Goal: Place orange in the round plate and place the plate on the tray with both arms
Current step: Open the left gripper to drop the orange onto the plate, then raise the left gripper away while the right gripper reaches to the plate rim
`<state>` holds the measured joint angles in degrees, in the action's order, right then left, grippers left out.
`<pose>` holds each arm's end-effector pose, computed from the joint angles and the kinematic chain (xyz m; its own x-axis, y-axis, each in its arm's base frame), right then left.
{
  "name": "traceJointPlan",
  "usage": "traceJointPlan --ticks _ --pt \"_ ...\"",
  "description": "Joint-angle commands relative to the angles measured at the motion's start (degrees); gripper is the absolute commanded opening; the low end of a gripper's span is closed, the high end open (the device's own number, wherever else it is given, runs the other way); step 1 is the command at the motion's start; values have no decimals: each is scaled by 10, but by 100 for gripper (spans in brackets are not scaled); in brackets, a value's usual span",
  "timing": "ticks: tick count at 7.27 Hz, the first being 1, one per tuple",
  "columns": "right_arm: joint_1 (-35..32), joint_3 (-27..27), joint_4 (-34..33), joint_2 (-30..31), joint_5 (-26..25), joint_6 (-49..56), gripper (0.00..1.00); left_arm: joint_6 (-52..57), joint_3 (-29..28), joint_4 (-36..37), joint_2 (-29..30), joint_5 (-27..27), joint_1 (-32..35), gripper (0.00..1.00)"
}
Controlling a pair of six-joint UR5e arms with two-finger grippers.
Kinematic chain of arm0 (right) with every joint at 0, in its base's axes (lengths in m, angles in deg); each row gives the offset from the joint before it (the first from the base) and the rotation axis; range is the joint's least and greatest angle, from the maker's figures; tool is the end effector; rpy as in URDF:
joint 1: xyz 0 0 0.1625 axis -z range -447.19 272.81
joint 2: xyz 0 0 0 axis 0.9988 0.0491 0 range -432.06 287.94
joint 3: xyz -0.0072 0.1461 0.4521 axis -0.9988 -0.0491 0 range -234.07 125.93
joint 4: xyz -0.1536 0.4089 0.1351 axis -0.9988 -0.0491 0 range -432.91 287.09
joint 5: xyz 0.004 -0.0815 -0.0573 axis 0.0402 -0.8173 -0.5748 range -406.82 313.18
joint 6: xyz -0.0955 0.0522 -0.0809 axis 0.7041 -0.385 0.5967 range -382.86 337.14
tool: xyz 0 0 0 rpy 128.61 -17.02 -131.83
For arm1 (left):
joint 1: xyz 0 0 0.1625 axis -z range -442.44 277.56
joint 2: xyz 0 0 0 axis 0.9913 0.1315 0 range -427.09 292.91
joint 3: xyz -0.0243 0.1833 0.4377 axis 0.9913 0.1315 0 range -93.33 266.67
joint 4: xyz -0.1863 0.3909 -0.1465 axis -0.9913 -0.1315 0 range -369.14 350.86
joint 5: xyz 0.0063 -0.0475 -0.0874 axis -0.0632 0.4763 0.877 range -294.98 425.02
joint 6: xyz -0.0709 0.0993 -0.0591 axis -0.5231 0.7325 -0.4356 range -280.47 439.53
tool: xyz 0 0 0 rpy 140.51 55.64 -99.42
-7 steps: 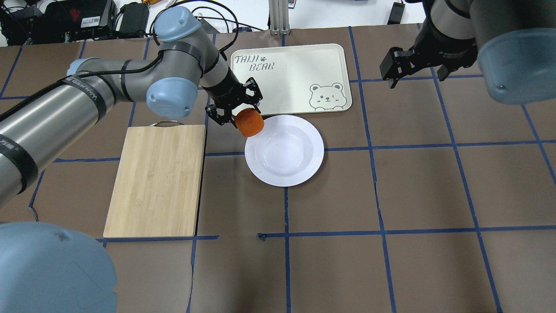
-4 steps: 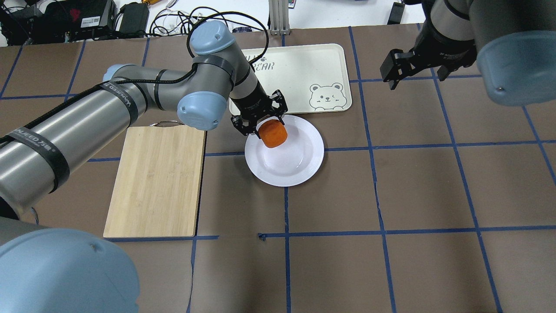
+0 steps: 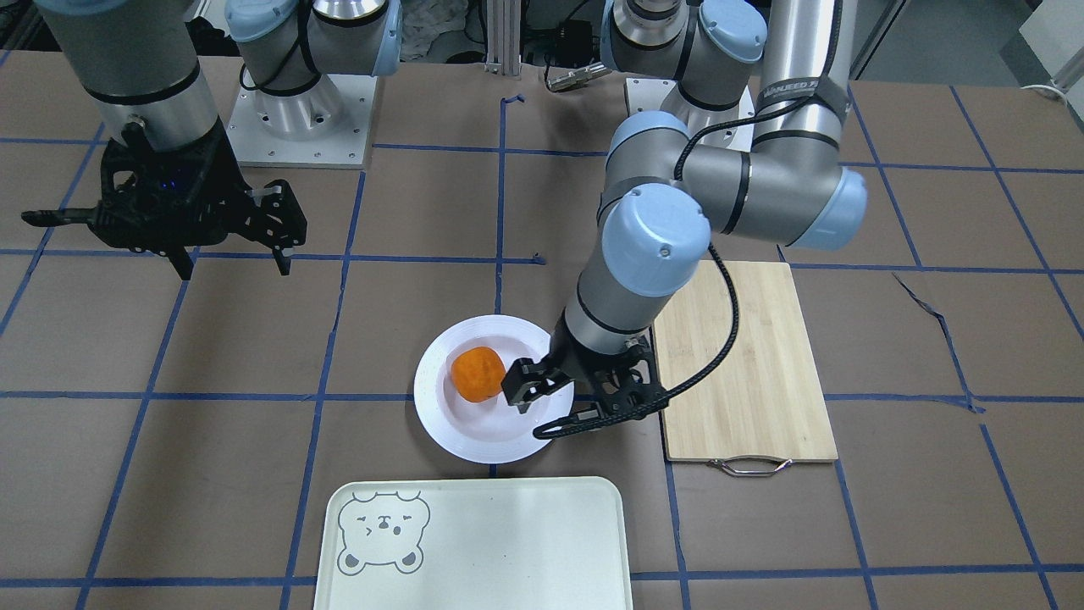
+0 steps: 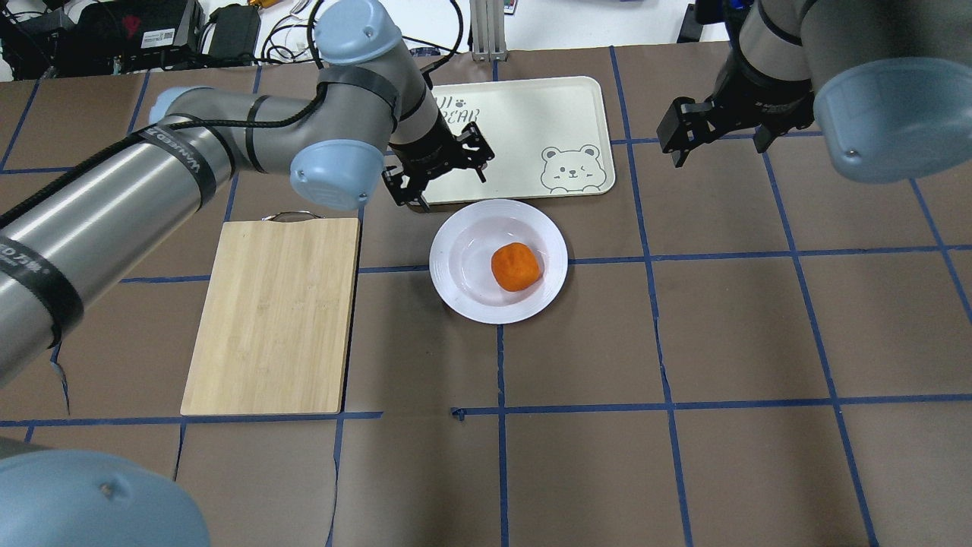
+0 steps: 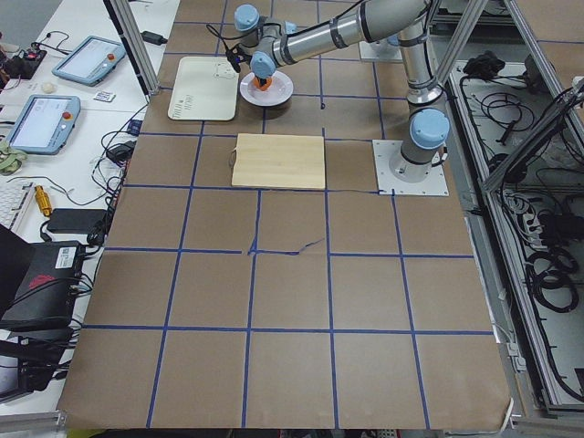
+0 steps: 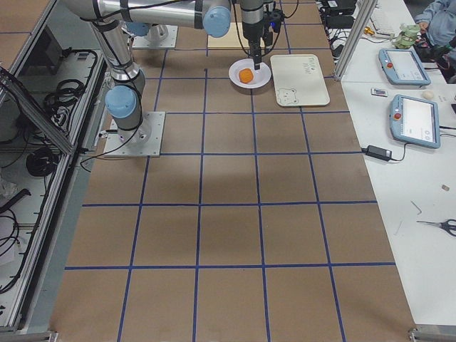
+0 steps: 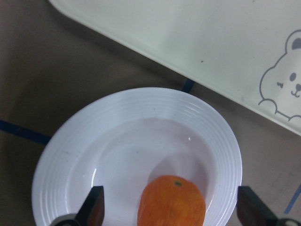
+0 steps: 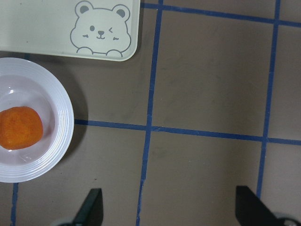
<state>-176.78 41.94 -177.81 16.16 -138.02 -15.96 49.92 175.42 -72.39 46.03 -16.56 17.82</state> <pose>0.1265 -0.5646 0.4560 -0.9933 -0.1095 0.0355 -0.1131 0.9863 -0.1205 -0.2759 -0.6647 0.3114 -0.9321 -0.3205 0.1688 -0.3255 0.9456 -0.0019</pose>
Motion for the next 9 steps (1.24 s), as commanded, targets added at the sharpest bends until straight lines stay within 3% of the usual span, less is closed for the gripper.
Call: traceJointPlan --ticks 1,3,4,5,7,9 --pt "-2 55 -36 -23 89 -15 100 132 -17 -80 -51 -44 -65 100" --pt "-7 111 -169 -71 111 -35 100 156 -19 -168 -107 -54 -123 100" --pt "-16 139 -223 -102 181 -88 100 156 -18 -188 -131 -79 -128 100" --pt "-31 172 -306 -128 198 -103 100 156 -9 -196 -152 -88 -130 100" --pt "-37 183 -345 -174 221 -159 100 196 -6 -201 -164 -90 -131 100" --pt "-44 185 -363 -180 233 -167 100 206 -9 -205 -172 -86 -125 100"
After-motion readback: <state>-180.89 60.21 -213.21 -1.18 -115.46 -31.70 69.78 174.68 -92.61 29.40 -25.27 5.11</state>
